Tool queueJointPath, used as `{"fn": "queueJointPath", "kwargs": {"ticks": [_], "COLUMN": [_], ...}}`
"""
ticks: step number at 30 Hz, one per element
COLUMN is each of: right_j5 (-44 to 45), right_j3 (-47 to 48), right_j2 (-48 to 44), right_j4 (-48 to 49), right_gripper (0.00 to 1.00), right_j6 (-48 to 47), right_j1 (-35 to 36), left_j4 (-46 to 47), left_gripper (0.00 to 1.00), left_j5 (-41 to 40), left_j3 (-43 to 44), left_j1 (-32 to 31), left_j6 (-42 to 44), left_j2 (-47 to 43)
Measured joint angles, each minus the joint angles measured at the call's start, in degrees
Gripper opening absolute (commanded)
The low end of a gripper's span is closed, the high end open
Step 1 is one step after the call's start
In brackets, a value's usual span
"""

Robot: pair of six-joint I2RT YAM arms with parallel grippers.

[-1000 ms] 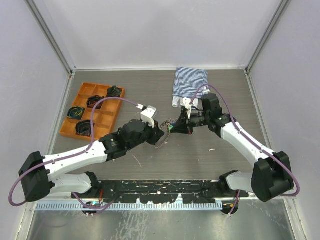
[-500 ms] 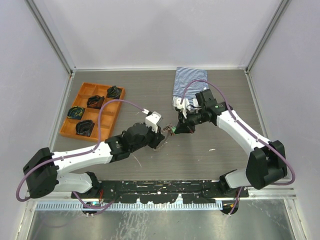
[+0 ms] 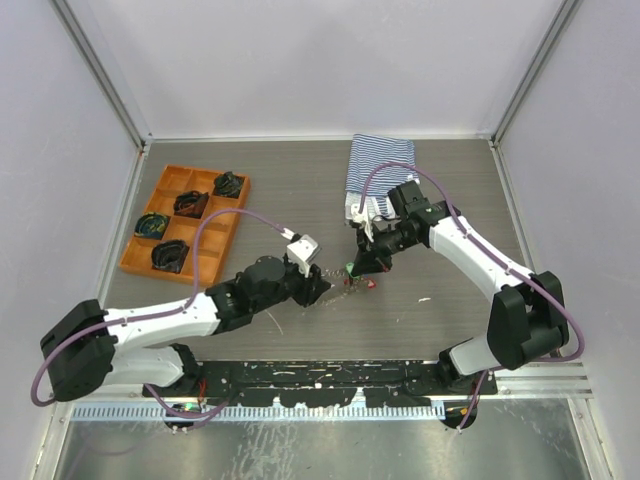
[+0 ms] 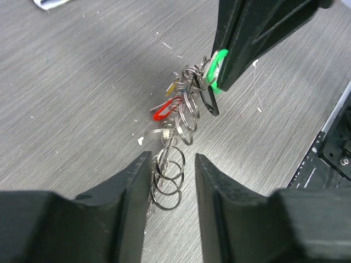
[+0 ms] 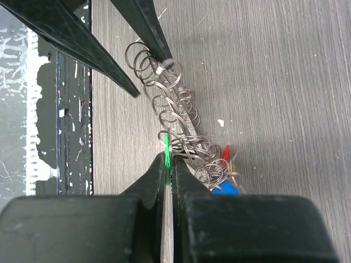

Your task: Remove the keys from the keyring

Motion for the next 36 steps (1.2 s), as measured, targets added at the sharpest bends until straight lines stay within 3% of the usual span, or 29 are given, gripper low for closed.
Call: {"fn": "queueJointPath", "kwargs": {"ticks": [6, 12, 18, 26, 31, 36], "right_j5": [-1.0, -3.3, -6.3, -7.8, -8.4, -8.7], "right_j3": [0.0, 1.0, 1.1, 0.2, -0.5, -0.7], "right_j2": [0.1, 0.1, 0.1, 0.1, 0.1, -0.1], "right_j4": [-1.9, -5.6, -6.0, -1.5, -0.2, 0.6], "right_gripper": [0.01, 0.01, 0.01, 0.01, 0.01, 0.01], "right_j6": [-2.6, -6.7, -6.5, -0.9, 0.6, 1.0], "right_j1": [-0.2, -0.8, -1.5, -1.6, -1.6, -1.6], "left_j4": [0.6, 5.3, 7.5, 6.6, 6.6, 6.4], "left_gripper": [0.58, 0.82, 0.93, 0.95, 0.95, 0.88], "left_j5": [1.7, 6.1, 10.0, 14.7, 12.9, 9.4], "left_j3": [-4.7, -10.4, -11.6, -5.9, -3.6, -1.8], "left_j1": [0.0, 0.0, 0.0, 0.1, 0.1, 0.1], "left_j6": [2.2, 6.1, 10.7, 22.8, 28.6, 33.5], "left_j2": [-9.2, -18.1, -18.4, -9.9, -4.0, 1.1]}}
